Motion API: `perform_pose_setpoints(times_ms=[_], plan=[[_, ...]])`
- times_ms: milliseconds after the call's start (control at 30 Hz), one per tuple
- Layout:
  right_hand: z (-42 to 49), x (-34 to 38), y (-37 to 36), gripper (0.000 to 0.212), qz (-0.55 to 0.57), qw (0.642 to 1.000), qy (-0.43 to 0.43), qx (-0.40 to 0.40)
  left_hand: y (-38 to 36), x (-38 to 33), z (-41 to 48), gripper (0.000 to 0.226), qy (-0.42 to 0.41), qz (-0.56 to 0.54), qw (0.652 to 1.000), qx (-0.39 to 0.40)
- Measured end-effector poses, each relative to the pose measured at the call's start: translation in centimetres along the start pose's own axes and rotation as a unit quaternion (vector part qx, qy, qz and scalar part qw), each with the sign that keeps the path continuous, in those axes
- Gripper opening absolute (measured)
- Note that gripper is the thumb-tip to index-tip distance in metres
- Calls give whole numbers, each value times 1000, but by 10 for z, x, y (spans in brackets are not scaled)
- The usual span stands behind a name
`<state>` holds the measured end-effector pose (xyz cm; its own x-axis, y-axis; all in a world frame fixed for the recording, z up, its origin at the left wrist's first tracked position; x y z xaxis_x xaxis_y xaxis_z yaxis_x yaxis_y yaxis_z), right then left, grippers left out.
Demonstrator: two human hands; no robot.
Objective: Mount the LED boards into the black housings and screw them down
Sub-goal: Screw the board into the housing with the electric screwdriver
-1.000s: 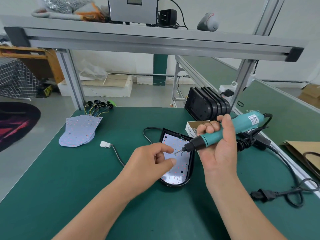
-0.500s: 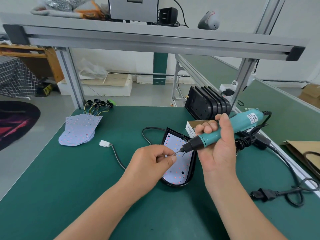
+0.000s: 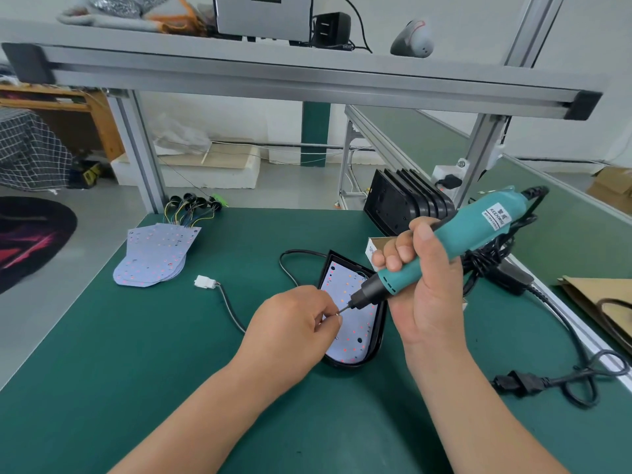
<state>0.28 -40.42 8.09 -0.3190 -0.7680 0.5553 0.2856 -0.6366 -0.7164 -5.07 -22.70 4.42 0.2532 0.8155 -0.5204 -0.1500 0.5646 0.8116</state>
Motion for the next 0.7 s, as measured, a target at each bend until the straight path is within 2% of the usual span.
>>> perform_pose_setpoints(times_ms=[133,400,700], plan=[[-2,-3,-1,8,-9,1000,-2,24,-1,1,0,17,16,-6,1000,5],[1,-8,8,15,35,998,-13,-53,-4,4,0,18,51,-52,997,-10],[-2,-7,4,13,-4,1000,-16,0,-5,4,0,17,43,15,999,-1]])
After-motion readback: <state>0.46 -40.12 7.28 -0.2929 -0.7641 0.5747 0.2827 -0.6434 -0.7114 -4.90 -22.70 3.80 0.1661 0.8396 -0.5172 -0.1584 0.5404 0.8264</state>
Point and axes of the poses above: each hand's wrist, its own z-axis towards the middle knuckle, its own y-axis out of the back of the hand, x = y × z, the point moved 2 cm from there along z, towards the middle knuckle, and after that the axes turned 10 degrees about z, right-handed, at the moved point
